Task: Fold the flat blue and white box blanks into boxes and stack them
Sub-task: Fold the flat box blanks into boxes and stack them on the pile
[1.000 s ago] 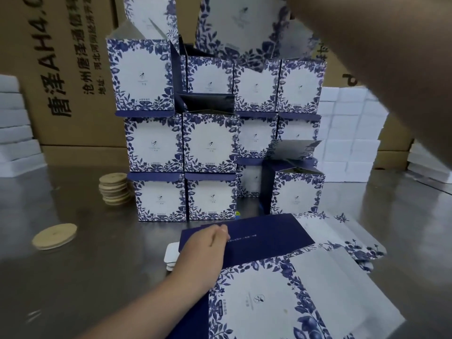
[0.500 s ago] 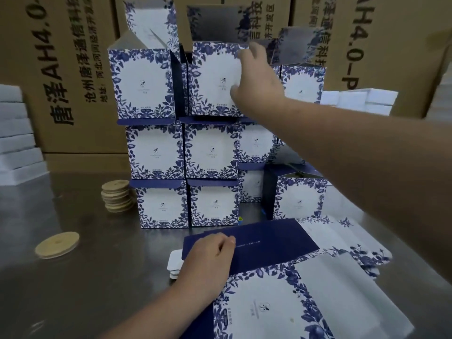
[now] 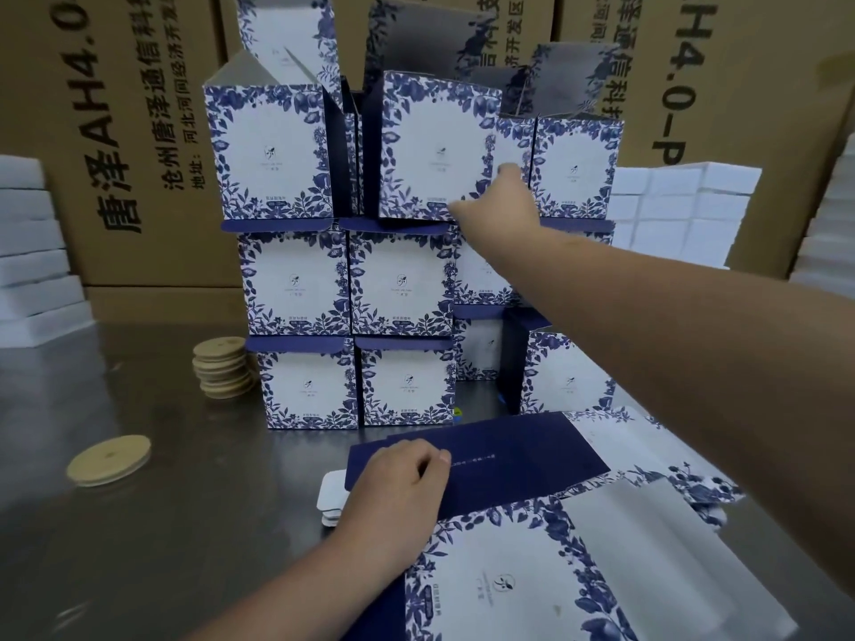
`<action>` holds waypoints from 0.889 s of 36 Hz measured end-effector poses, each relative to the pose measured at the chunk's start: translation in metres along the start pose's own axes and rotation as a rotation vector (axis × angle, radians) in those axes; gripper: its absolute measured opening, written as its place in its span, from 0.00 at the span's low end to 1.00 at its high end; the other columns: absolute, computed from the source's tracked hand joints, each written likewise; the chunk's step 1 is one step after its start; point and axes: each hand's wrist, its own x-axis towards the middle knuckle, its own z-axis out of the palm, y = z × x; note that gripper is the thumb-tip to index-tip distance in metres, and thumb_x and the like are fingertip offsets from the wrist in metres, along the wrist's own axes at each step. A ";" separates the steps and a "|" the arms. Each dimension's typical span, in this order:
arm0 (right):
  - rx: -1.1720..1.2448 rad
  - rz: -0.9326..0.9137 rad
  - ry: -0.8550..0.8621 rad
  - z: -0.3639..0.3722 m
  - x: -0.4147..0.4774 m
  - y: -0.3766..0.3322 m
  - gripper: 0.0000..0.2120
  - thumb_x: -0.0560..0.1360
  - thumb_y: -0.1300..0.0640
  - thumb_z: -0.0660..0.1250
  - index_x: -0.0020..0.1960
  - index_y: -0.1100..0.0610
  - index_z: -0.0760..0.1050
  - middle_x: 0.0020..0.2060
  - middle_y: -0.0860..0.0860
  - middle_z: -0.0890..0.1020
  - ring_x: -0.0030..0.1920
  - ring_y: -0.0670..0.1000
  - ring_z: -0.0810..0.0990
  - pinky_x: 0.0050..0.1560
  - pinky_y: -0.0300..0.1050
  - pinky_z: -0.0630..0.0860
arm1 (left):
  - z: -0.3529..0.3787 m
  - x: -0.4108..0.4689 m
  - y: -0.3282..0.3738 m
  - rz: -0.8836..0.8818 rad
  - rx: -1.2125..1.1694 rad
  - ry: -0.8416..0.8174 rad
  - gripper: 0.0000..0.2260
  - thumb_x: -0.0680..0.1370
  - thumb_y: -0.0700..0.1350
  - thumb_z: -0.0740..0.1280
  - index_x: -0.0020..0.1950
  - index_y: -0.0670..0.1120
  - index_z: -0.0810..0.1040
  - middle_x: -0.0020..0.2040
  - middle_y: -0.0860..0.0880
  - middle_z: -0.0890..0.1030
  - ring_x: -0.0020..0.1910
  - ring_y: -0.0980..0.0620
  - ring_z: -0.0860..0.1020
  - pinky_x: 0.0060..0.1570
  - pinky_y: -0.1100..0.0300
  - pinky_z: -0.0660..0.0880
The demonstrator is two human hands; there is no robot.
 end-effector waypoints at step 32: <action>0.069 -0.215 -0.209 -0.034 -0.119 0.037 0.10 0.75 0.54 0.64 0.35 0.47 0.74 0.27 0.37 0.77 0.30 0.36 0.73 0.36 0.35 0.70 | 0.001 0.001 -0.001 0.055 0.070 -0.012 0.09 0.79 0.49 0.60 0.42 0.50 0.76 0.45 0.56 0.76 0.50 0.55 0.72 0.49 0.61 0.68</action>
